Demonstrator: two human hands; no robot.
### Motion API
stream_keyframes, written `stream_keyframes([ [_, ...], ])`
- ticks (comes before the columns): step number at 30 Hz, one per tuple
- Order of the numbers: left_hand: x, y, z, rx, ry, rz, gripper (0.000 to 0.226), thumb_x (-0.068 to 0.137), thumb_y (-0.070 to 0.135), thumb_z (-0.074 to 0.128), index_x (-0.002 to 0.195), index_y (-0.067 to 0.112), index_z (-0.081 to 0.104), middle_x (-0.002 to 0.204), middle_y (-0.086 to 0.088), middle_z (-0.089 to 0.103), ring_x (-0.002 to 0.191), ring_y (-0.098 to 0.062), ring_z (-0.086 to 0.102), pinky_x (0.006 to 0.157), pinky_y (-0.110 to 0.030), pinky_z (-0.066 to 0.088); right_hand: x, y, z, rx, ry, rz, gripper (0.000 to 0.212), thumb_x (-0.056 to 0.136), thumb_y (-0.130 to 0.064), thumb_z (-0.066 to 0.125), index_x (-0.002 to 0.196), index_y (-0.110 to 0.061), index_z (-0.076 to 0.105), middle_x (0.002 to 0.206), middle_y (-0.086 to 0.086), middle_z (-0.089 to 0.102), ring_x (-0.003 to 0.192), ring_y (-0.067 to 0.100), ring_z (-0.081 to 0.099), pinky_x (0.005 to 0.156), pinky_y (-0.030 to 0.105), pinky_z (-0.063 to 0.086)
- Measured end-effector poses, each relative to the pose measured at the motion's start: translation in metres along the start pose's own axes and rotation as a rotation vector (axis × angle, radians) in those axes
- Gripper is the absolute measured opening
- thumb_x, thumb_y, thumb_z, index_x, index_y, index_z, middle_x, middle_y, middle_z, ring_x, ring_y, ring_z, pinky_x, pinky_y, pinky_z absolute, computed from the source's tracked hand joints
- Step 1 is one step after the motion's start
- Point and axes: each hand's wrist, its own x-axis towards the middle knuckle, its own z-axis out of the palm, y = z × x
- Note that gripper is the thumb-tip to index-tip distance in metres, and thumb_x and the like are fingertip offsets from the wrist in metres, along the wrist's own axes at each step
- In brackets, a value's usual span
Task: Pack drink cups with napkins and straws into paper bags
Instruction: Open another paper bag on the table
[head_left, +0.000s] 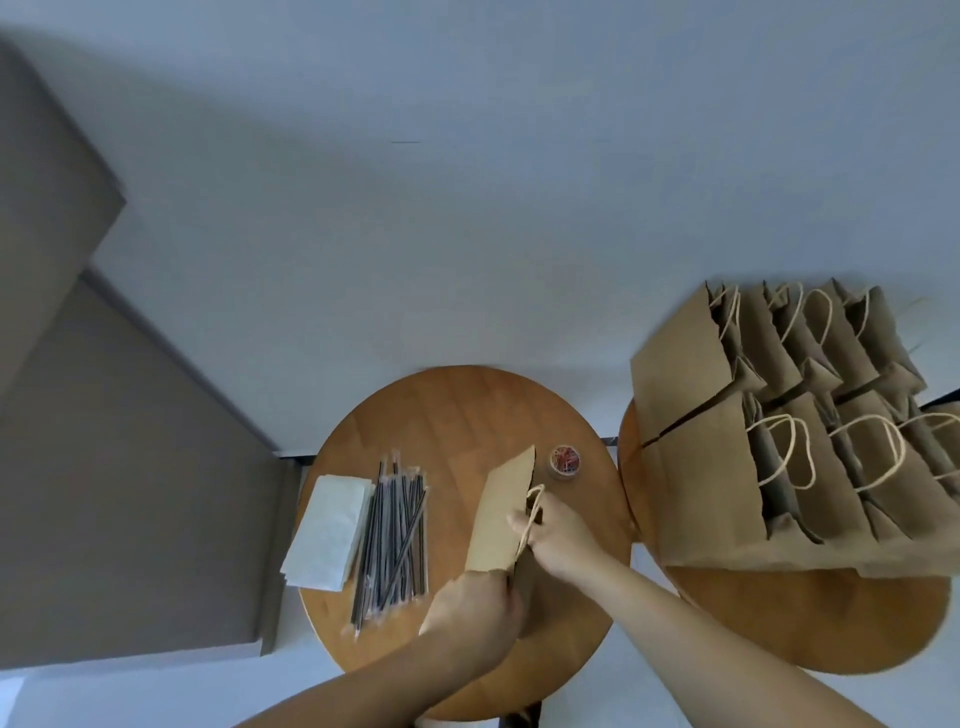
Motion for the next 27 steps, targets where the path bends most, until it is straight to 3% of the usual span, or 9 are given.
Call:
stream_keyframes([
  [2, 0.000, -0.004, 0.007, -0.081, -0.019, 0.011, 0.052, 0.092, 0.059, 0.035, 0.130, 0.026, 0.050, 0.120, -0.003, 0.067, 0.102, -0.027, 0.066, 0.081, -0.036, 0.053, -0.004, 0.011, 0.001, 0.042, -0.024, -0.032, 0.034, 0.097, -0.047, 0.051, 0.116, -0.019, 0.056, 0.114, -0.001, 0.064, 0.106, 0.021, 0.059, 0.097, 0.042, 0.047],
  [4, 0.002, -0.012, 0.010, -0.143, -0.007, -0.007, 0.076, 0.084, 0.069, 0.041, 0.149, 0.033, 0.025, 0.138, 0.001, 0.057, 0.107, -0.022, 0.065, 0.088, -0.037, 0.054, -0.007, 0.018, -0.001, 0.079, -0.054, -0.083, 0.037, 0.098, -0.049, 0.049, 0.122, -0.022, 0.056, 0.118, -0.005, 0.063, 0.110, 0.017, 0.059, 0.098, 0.040, 0.046],
  [6, 0.009, -0.020, 0.010, -0.232, 0.027, -0.016, 0.090, 0.079, 0.076, 0.047, 0.154, 0.038, 0.013, 0.148, 0.006, 0.046, 0.113, -0.018, 0.062, 0.089, -0.035, 0.055, -0.010, 0.022, -0.006, 0.102, -0.082, -0.142, 0.043, 0.099, -0.050, 0.046, 0.133, -0.024, 0.053, 0.125, -0.010, 0.060, 0.117, 0.013, 0.056, 0.102, 0.037, 0.045],
  [10, 0.021, -0.030, 0.003, -0.404, -0.014, 0.025, 0.098, 0.071, 0.079, 0.060, 0.152, 0.045, 0.015, 0.144, 0.013, 0.045, 0.103, -0.014, 0.065, 0.081, -0.035, 0.060, -0.018, 0.031, -0.012, 0.134, -0.061, -0.199, 0.052, 0.096, -0.059, 0.044, 0.137, -0.027, 0.049, 0.125, -0.016, 0.059, 0.119, 0.008, 0.055, 0.100, 0.030, 0.046],
  [16, 0.025, -0.042, 0.009, -0.431, -0.041, 0.031, 0.106, 0.062, 0.089, 0.059, 0.149, 0.042, 0.023, 0.120, 0.015, 0.061, 0.102, -0.010, 0.065, 0.092, -0.035, 0.056, -0.033, 0.037, -0.007, -0.005, -0.097, -0.248, 0.080, 0.075, -0.081, 0.049, 0.139, -0.034, 0.045, 0.130, -0.021, 0.056, 0.120, 0.004, 0.053, 0.099, 0.029, 0.045],
  [20, 0.024, -0.049, 0.009, -0.470, -0.037, 0.001, 0.110, 0.055, 0.094, 0.054, 0.145, 0.036, 0.033, 0.110, 0.010, 0.066, 0.092, -0.009, 0.068, 0.088, -0.034, 0.058, -0.031, 0.036, -0.011, 0.024, -0.133, -0.256, 0.061, 0.080, -0.072, 0.047, 0.133, -0.042, 0.046, 0.128, -0.026, 0.055, 0.125, 0.005, 0.050, 0.103, 0.032, 0.044],
  [22, 0.024, -0.050, 0.009, -0.473, -0.038, -0.020, 0.103, 0.059, 0.090, 0.056, 0.143, 0.033, 0.037, 0.107, 0.009, 0.067, 0.086, -0.009, 0.069, 0.084, -0.033, 0.060, -0.032, 0.036, -0.012, 0.005, -0.170, -0.272, 0.059, 0.079, -0.070, 0.047, 0.132, -0.045, 0.045, 0.126, -0.029, 0.052, 0.126, 0.004, 0.049, 0.104, 0.033, 0.044],
  [25, 0.026, -0.046, 0.012, -0.494, -0.045, -0.017, 0.085, 0.072, 0.077, 0.063, 0.140, 0.030, 0.043, 0.106, 0.009, 0.066, 0.086, -0.009, 0.069, 0.081, -0.032, 0.061, -0.032, 0.034, -0.007, -0.088, -0.170, -0.261, 0.082, 0.073, -0.082, 0.046, 0.141, -0.037, 0.040, 0.138, -0.020, 0.048, 0.128, 0.008, 0.047, 0.102, 0.032, 0.043],
  [27, 0.027, -0.042, 0.012, -0.507, -0.049, -0.003, 0.079, 0.075, 0.071, 0.064, 0.139, 0.028, 0.045, 0.104, 0.011, 0.067, 0.086, -0.009, 0.070, 0.080, -0.031, 0.061, -0.029, 0.033, -0.004, -0.143, -0.124, -0.224, 0.079, 0.079, -0.080, 0.044, 0.142, -0.033, 0.042, 0.137, -0.015, 0.049, 0.127, 0.012, 0.050, 0.098, 0.029, 0.044],
])
